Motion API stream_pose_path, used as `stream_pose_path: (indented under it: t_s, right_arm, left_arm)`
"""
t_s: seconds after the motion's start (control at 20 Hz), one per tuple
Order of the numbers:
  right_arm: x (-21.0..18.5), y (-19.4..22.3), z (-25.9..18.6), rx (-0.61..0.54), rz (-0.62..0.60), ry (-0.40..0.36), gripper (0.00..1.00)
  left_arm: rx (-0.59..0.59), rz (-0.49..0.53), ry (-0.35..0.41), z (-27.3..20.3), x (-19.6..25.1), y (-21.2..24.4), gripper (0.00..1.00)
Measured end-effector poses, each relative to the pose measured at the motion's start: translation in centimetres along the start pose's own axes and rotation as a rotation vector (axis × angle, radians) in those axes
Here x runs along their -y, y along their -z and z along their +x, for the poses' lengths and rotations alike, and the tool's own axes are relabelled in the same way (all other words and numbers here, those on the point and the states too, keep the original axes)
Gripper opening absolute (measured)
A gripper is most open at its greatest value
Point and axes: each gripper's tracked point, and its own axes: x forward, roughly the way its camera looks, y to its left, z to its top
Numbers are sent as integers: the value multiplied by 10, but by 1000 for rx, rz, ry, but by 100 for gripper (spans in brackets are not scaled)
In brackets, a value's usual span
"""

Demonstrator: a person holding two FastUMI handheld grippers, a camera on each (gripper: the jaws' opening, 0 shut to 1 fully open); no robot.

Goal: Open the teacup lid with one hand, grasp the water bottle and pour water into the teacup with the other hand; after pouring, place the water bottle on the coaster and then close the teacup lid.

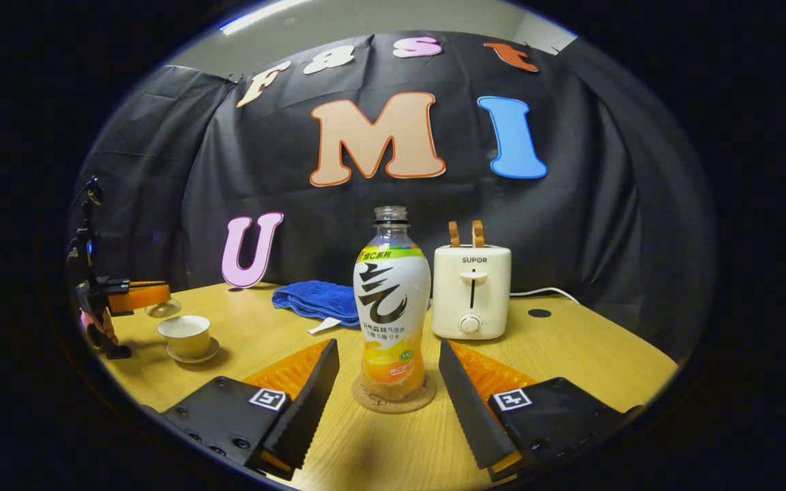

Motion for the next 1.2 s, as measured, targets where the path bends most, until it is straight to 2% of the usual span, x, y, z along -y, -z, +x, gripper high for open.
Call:
stream_pose_path:
  t_s: [0.2,0.25,0.35,0.4,0.45,0.5,0.55,0.8,1.0,1.05,1.2]
  right_arm:
    - [6,-8,-15,46,3,43,96]
    - [7,-7,-19,45,4,50,91]
    - [10,-8,-26,46,5,68,96]
    - [11,-8,-30,47,5,79,93]
    - [13,-9,-32,49,6,92,96]
    - [16,-10,-36,53,6,108,90]
    - [17,-10,-39,53,7,116,90]
    - [17,-10,-43,52,6,129,93]
    - [17,-11,-43,52,6,131,93]
    - [17,-11,-44,52,6,130,90]
    - [17,-11,-45,52,6,129,96]
  left_arm:
    - [0,-2,58,7,15,1,25]
    - [1,-2,78,8,20,0,25]
    - [-1,-2,115,11,29,1,25]
    - [-1,-3,129,11,32,1,25]
    - [-2,-2,143,12,35,1,25]
    - [-2,-4,157,13,39,0,25]
    - [-3,-4,172,13,42,1,25]
    - [-9,-2,223,15,56,0,25]
    - [-47,24,285,16,69,7,25]
    - [-61,32,295,16,72,9,25]
    - [-80,39,299,14,71,11,25]
